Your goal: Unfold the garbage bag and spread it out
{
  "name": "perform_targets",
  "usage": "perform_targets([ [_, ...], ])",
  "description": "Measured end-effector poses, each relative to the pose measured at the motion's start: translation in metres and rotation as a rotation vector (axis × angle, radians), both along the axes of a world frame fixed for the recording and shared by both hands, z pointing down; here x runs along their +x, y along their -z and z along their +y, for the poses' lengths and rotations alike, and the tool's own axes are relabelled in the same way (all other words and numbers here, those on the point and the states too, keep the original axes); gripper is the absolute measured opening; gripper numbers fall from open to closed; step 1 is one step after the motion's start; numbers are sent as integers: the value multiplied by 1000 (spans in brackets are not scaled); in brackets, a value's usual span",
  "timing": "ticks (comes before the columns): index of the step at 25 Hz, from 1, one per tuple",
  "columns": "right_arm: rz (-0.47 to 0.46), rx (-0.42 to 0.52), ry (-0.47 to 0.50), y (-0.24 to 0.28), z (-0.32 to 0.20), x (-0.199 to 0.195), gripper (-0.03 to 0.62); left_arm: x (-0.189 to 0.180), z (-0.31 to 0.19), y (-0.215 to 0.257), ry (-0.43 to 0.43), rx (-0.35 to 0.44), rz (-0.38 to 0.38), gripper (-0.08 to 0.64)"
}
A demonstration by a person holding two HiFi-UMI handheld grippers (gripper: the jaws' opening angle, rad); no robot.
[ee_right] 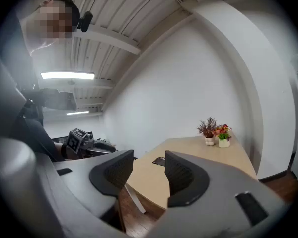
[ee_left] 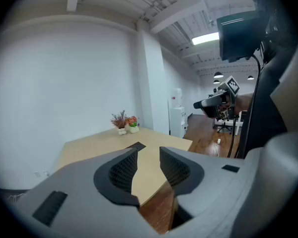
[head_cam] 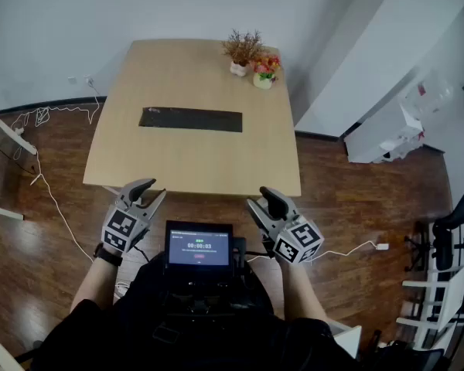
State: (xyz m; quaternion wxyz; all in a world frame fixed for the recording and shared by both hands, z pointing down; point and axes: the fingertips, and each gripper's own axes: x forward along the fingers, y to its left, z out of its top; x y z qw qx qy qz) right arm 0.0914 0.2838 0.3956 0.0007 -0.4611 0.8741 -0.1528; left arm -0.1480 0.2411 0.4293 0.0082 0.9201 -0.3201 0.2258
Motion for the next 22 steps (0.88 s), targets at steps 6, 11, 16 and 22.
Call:
perform_targets([
  [6,-2,-1,-1,-2,-2,19,219,18,-4,2,-3,9,-17,146],
  [11,-13,-12,2,-8,-5,35,219,32,-11,1,-3,14,-35,146],
  [16,-20,-24,-2,-12,-13,45,216,35,-22,0,7,15,-50,146],
  [22,-19,-33,-14,-16,-37,50,216,36,-51,-7,13,15,-59,146],
])
